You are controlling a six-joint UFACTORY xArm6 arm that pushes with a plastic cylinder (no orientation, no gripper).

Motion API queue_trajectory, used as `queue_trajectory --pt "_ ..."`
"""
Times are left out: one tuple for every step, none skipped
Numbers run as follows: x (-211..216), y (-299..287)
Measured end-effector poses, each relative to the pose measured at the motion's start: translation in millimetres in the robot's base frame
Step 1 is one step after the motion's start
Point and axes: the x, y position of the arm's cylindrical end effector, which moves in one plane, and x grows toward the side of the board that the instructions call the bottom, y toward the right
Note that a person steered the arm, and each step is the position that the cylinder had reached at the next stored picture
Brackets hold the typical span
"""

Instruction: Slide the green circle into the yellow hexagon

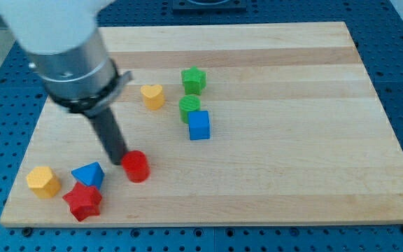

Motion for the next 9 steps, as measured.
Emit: queue_trajectory --pt "0.0 63.0" --pt "0.0 117.0" --pt "-1.9 167.9" --pt "-41.8 188.1" --pt "-83.2 175.5" --pt "-84.9 103.5" --pt "-84.5 56.4" --pt "-83.9 48.0" --pt "-99.9 64.2"
